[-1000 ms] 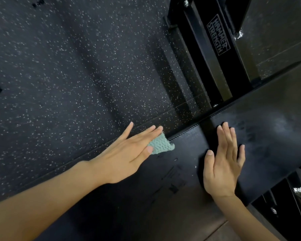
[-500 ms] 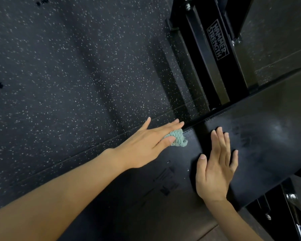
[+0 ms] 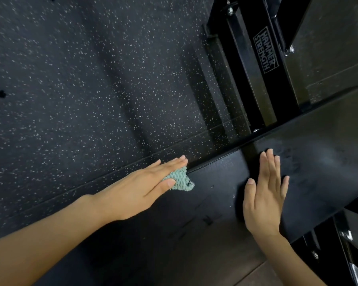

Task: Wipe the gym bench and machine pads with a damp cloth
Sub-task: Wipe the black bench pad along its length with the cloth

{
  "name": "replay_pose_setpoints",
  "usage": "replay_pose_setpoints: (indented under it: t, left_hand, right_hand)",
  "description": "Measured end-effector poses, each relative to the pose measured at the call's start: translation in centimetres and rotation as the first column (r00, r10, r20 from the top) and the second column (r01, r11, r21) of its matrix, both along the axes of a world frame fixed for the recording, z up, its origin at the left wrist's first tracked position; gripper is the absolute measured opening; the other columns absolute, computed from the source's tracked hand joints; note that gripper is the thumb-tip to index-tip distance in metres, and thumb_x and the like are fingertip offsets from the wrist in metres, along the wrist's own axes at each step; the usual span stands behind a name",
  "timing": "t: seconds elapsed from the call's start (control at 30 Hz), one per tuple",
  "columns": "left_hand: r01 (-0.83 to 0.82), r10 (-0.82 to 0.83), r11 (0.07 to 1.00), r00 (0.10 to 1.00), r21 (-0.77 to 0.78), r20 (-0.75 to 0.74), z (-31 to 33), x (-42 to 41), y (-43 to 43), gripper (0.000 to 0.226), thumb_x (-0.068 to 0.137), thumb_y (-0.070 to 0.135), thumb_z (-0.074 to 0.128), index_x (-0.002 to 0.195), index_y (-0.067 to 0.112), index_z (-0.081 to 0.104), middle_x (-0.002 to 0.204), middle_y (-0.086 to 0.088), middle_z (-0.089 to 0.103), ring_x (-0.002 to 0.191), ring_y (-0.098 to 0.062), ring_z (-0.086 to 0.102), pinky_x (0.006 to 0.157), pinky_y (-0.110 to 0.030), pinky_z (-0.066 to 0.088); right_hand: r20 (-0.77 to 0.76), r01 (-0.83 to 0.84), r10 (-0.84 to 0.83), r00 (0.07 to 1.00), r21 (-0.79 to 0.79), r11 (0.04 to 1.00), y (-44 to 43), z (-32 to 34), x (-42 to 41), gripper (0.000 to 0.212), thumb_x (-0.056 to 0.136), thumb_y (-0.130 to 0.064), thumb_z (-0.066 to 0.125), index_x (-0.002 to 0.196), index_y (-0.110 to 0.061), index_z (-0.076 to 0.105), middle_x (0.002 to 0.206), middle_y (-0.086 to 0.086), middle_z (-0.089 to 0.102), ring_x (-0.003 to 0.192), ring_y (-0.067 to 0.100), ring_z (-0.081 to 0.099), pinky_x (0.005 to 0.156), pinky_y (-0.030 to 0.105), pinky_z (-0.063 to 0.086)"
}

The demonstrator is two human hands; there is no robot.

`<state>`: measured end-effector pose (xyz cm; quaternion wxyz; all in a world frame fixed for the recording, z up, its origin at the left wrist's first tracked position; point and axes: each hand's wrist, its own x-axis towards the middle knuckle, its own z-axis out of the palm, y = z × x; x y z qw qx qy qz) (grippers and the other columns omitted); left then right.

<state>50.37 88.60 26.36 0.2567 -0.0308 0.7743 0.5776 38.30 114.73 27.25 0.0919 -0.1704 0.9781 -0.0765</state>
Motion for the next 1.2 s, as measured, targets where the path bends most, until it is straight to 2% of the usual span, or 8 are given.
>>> replay_pose_setpoints:
  t: [0.17,0.3,0.43,0.77,0.87,1.03,1.2]
  left_hand:
    - [0.013,-0.014,1.000,0.999,0.015,0.036,0.3,2.2,-1.3,0.050,0.102,0.040,0.026,0.148,0.048,0.009,0.153,0.041,0.009,0.139,0.023,0.005,0.116,-0.007,-0.001]
    - [0.039,-0.038,0.999,0.999,-0.011,0.038,0.5,2.6,-1.6,0.052,0.101,0.042,0.025,0.148,0.050,0.005,0.154,0.041,0.005,0.141,0.021,0.002,0.118,-0.009,0.001]
    - [0.038,-0.037,0.999,0.998,-0.006,0.042,0.5,1.9,-1.3,0.050,0.105,0.037,0.029,0.148,0.049,0.006,0.157,0.035,0.008,0.141,0.020,0.004,0.118,-0.010,0.005]
    - [-0.013,0.013,0.999,1.000,0.049,-0.005,-0.2,-2.7,0.9,0.051,0.108,0.031,0.031,0.157,0.029,0.017,0.162,0.019,0.015,0.145,0.008,0.014,0.119,-0.012,0.010]
    - [0.002,-0.001,0.998,1.000,0.061,-0.007,-0.4,-2.2,0.6,0.053,0.107,0.033,0.031,0.157,0.033,0.014,0.162,0.021,0.015,0.147,0.004,0.017,0.121,-0.018,0.014]
    - [0.061,-0.060,0.997,0.998,0.042,-0.019,0.1,1.2,-1.2,0.056,0.106,0.036,0.031,0.155,0.043,0.005,0.161,0.030,0.005,0.143,0.016,0.009,0.117,-0.009,0.009]
    - [0.101,-0.102,0.995,0.995,0.010,0.008,0.8,5.5,-3.5,0.058,0.101,0.043,0.027,0.151,0.051,-0.002,0.155,0.042,-0.003,0.142,0.019,0.004,0.119,-0.013,0.009]
  right_hand:
    - [0.024,0.034,-0.033,0.999,-0.027,0.999,-1.2,0.0,2.2,0.064,0.098,-0.036,0.020,0.158,-0.013,0.011,0.166,-0.004,0.002,0.152,0.010,-0.007,0.121,0.049,-0.002]
    - [-0.012,0.068,-0.068,0.998,-0.023,0.997,-2.8,-0.3,4.8,0.063,0.099,-0.033,0.022,0.158,-0.014,0.010,0.165,-0.003,0.003,0.152,0.014,-0.005,0.121,0.050,0.000]
    - [-0.025,0.101,-0.101,0.995,-0.003,0.995,-4.5,-0.6,7.7,0.064,0.099,-0.034,0.022,0.158,-0.013,0.011,0.166,-0.002,0.004,0.153,0.016,-0.003,0.121,0.048,0.000]
    - [-0.059,0.179,-0.180,0.982,-0.010,0.984,-7.5,-0.9,12.0,0.064,0.098,-0.030,0.026,0.157,-0.014,0.011,0.166,0.000,0.009,0.153,0.017,0.001,0.120,0.046,-0.002]
    - [-0.076,0.194,-0.193,0.978,0.002,0.981,-7.7,-1.0,11.9,0.063,0.097,-0.029,0.026,0.157,-0.013,0.014,0.165,0.001,0.011,0.153,0.017,0.004,0.120,0.049,0.002]
    - [-0.071,0.199,-0.198,0.978,0.002,0.980,-7.8,-1.0,11.9,0.064,0.096,-0.029,0.025,0.157,-0.014,0.014,0.165,-0.002,0.010,0.153,0.015,0.003,0.121,0.052,0.005]
    - [-0.079,0.189,-0.187,0.979,0.013,0.982,-7.8,-1.0,11.9,0.065,0.096,-0.029,0.023,0.157,-0.013,0.014,0.166,-0.001,0.010,0.153,0.015,0.002,0.121,0.054,0.006]
